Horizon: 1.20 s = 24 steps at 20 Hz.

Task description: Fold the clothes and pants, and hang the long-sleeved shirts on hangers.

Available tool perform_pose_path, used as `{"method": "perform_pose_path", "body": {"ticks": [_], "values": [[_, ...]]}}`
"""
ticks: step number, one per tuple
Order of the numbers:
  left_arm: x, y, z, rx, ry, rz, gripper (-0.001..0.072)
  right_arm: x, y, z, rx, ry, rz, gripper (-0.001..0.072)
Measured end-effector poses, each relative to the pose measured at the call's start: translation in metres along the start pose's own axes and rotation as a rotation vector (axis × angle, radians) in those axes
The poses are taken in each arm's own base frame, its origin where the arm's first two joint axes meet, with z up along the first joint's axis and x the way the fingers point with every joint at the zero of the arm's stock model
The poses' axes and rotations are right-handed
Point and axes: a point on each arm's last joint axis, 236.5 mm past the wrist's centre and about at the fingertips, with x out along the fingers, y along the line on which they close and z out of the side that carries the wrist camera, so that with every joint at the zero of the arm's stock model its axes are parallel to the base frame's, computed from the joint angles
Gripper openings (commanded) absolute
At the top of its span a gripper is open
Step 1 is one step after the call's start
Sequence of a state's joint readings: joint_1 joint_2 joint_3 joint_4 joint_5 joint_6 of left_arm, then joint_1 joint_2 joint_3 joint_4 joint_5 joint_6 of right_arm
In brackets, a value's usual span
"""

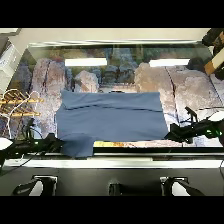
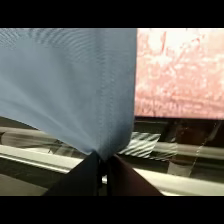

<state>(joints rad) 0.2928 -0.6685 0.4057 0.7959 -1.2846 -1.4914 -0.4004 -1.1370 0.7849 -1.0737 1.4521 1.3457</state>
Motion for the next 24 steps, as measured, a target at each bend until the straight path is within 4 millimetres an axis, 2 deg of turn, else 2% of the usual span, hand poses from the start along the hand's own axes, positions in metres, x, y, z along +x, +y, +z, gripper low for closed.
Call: {"method": "perform_pose_path", "body": {"ticks": [3, 5, 7, 10, 14, 18, 22, 24], "values": [[-0.016, -0.011, -0.005, 0.016, -0.043, 0.001, 0.0017, -0.018, 0.013, -0.009, -0.023, -0.051, -0.002, 0.0026], [-0.021, -0.016, 0.001, 0.025, -0.068, 0.002, 0.0017, -0.025, 0.023, -0.010, -0.040, -0.084, 0.022, 0.0026], [-0.025, -0.022, 0.015, 0.038, -0.092, -0.004, 0.0017, -0.029, 0.034, -0.004, -0.068, -0.125, 0.051, 0.0026], [-0.028, -0.038, 0.051, 0.064, -0.118, -0.030, 0.0017, -0.031, 0.052, 0.012, -0.164, -0.202, 0.056, 0.0026], [-0.025, -0.057, 0.112, 0.126, -0.114, -0.038, 0.0017, -0.032, 0.069, 0.051, -0.255, -0.296, -0.027, 0.0026], [-0.004, -0.078, 0.168, 0.189, -0.089, -0.042, 0.0017, -0.030, 0.084, 0.103, -0.269, -0.325, -0.076, 0.0026], [0.018, -0.093, 0.212, 0.227, -0.087, -0.046, 0.0018, -0.035, 0.093, 0.155, -0.257, -0.355, -0.108, 0.0026], [0.030, -0.099, 0.230, 0.232, -0.084, -0.051, 0.0017, -0.035, 0.094, 0.175, -0.255, -0.365, -0.122, 0.0026]]}}
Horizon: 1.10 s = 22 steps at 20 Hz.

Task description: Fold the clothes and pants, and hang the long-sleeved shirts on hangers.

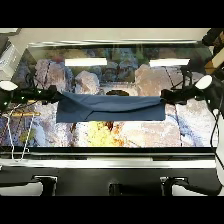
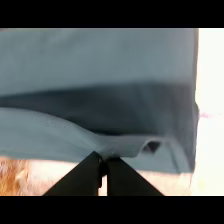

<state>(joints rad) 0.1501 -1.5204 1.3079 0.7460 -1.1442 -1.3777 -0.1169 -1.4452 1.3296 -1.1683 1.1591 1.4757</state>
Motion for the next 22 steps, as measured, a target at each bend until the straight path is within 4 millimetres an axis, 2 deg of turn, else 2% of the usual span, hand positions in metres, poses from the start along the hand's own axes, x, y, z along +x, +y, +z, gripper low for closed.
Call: {"method": "perform_pose_path", "body": {"ticks": [8, 12, 13, 14, 16, 17, 18, 19, 20, 21, 22], "values": [[0.039, 0.012, 0.048, -0.042, -0.004, -0.005, 0.0017, 0.022, -0.024, 0.044, 0.021, -0.059, -0.078, 0.0028], [0.057, 0.023, 0.057, -0.074, -0.002, 0.001, 0.0017, 0.043, -0.035, 0.046, 0.045, -0.048, -0.094, 0.0030], [0.063, 0.027, 0.056, -0.081, 0.004, 0.004, 0.0018, 0.050, -0.039, 0.044, 0.053, -0.033, -0.098, 0.0045], [0.069, 0.032, 0.055, -0.090, 0.013, 0.008, 0.0033, 0.057, -0.042, 0.042, 0.063, -0.021, -0.099, 0.0133], [0.078, 0.039, 0.054, -0.101, 0.023, 0.017, 0.0220, 0.067, -0.046, 0.038, 0.088, 0.001, -0.101, 0.0265], [0.081, 0.042, 0.054, -0.102, 0.022, 0.024, 0.0310, 0.070, -0.047, 0.035, 0.108, 0.013, -0.100, 0.0434], [0.081, 0.044, 0.055, -0.094, 0.021, 0.032, 0.0341, 0.070, -0.048, 0.033, 0.129, 0.027, -0.093, 0.0500], [0.080, 0.044, 0.057, -0.083, 0.018, 0.040, 0.0371, 0.068, -0.047, 0.032, 0.147, 0.039, -0.078, 0.0501], [0.076, 0.041, 0.060, -0.064, 0.014, 0.048, 0.0465, 0.063, -0.047, 0.031, 0.179, 0.053, -0.049, 0.0502], [0.071, 0.038, 0.061, -0.040, 0.016, 0.058, 0.0473, 0.057, -0.046, 0.031, 0.207, 0.065, -0.010, 0.0502], [0.063, 0.033, 0.063, -0.011, 0.017, 0.070, 0.0553, 0.050, -0.046, 0.032, 0.234, 0.070, 0.031, 0.0502]]}}
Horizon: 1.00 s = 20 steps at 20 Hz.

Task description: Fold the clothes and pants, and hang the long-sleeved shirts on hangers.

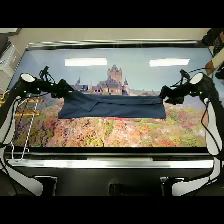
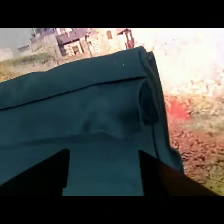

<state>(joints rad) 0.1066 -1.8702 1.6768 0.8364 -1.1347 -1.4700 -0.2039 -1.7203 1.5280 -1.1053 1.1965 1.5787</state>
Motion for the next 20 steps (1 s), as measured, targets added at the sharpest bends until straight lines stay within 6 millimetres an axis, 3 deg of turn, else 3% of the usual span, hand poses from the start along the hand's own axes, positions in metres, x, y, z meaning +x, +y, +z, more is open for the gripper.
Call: {"method": "perform_pose_path", "body": {"ticks": [1, 2, 4, 5, 6, 11, 18, 19, 20], "values": [[-0.009, -0.005, 0.003, 0.027, -0.004, 0.015, 0.0617, -0.008, -0.003, 0.002, 0.033, 0.006, 0.042, 0.0503], [-0.021, -0.011, 0.005, 0.056, -0.007, 0.034, 0.0617, -0.014, -0.010, 0.005, 0.063, 0.006, 0.071, 0.0505], [-0.046, -0.022, 0.009, 0.110, -0.022, 0.083, 0.0639, -0.022, -0.030, 0.006, 0.131, 0.029, 0.120, 0.0578], [-0.059, -0.027, 0.011, 0.133, -0.032, 0.110, 0.0684, -0.022, -0.038, 0.004, 0.160, 0.051, 0.150, 0.0653], [-0.072, -0.031, 0.011, 0.158, -0.041, 0.145, 0.0684, -0.021, -0.043, 0.000, 0.179, 0.080, 0.179, 0.0680], [-0.121, -0.042, 0.007, 0.239, -0.081, 0.303, 0.0684, 0.002, -0.052, -0.009, 0.218, 0.164, 0.287, 0.0680], [-0.135, -0.051, 0.002, 0.239, -0.100, 0.356, 0.0684, 0.036, -0.041, -0.006, 0.226, 0.176, 0.355, 0.0672], [-0.136, -0.051, 0.001, 0.240, -0.099, 0.358, 0.0684, 0.041, -0.037, -0.006, 0.221, 0.178, 0.353, 0.0660], [-0.135, -0.052, 0.001, 0.240, -0.100, 0.360, 0.0684, 0.046, -0.035, -0.007, 0.213, 0.177, 0.336, 0.0599]]}}
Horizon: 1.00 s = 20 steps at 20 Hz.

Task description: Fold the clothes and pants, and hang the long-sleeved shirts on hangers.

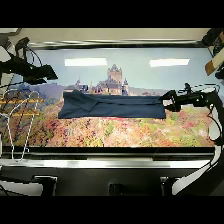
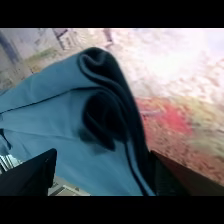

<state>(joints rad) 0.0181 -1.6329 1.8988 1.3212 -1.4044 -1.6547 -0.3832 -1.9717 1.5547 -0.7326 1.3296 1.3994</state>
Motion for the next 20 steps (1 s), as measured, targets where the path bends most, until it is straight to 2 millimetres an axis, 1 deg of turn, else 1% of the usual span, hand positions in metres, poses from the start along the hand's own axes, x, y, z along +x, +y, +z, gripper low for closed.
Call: {"method": "perform_pose_path", "body": {"ticks": [1, 2, 3, 4, 5, 6, 7, 8, 10, 11, 13, 14, 17, 20], "values": [[0.000, 0.000, 0.000, 0.000, 0.001, 0.003, 0.0684, 0.005, -0.001, 0.000, -0.005, -0.002, -0.020, 0.0567], [0.000, 0.000, -0.001, 0.000, 0.002, 0.003, 0.0684, 0.011, -0.001, 0.000, -0.014, -0.004, -0.040, 0.0469], [0.000, -0.001, -0.001, 0.001, 0.002, 0.003, 0.0683, 0.017, -0.001, 0.000, -0.027, -0.005, -0.059, 0.0269], [0.000, -0.001, -0.001, 0.001, 0.003, 0.003, 0.0660, 0.022, -0.003, 0.000, -0.041, -0.004, -0.083, 0.0064], [0.000, -0.002, -0.001, 0.001, 0.003, 0.003, 0.0652, 0.026, -0.003, -0.002, -0.044, 0.002, -0.091, 0.0029], [0.000, -0.002, -0.001, 0.002, 0.004, 0.003, 0.0530, 0.028, -0.002, -0.003, -0.053, 0.004, -0.102, 0.0028], [0.001, -0.004, -0.002, 0.004, 0.004, 0.002, 0.0239, 0.028, 0.000, -0.004, -0.060, 0.003, -0.105, 0.0027], [0.001, -0.005, -0.002, 0.007, 0.006, 0.000, 0.0013, 0.027, 0.003, -0.004, -0.070, -0.003, -0.110, 0.0027], [0.006, -0.009, -0.006, 0.013, 0.018, -0.004, 0.0020, 0.016, 0.012, -0.004, -0.103, -0.023, -0.130, 0.0027], [0.012, -0.014, -0.010, 0.014, 0.032, -0.017, 0.0020, 0.006, 0.024, -0.002, -0.119, -0.046, -0.122, 0.0027], [0.031, -0.032, -0.022, 0.014, 0.082, -0.067, 0.0019, -0.014, 0.049, -0.006, -0.146, -0.063, -0.110, 0.0027], [0.045, -0.044, -0.031, 0.012, 0.117, -0.102, 0.0019, -0.027, 0.061, -0.009, -0.162, -0.070, -0.113, 0.0027], [0.099, -0.097, -0.064, 0.005, 0.224, -0.221, 0.0019, -0.067, 0.097, -0.015, -0.202, -0.116, -0.126, 0.0027], [0.151, -0.168, -0.102, -0.023, 0.307, -0.356, 0.0018, -0.104, 0.131, -0.026, -0.223, -0.159, -0.129, 0.0027]]}}
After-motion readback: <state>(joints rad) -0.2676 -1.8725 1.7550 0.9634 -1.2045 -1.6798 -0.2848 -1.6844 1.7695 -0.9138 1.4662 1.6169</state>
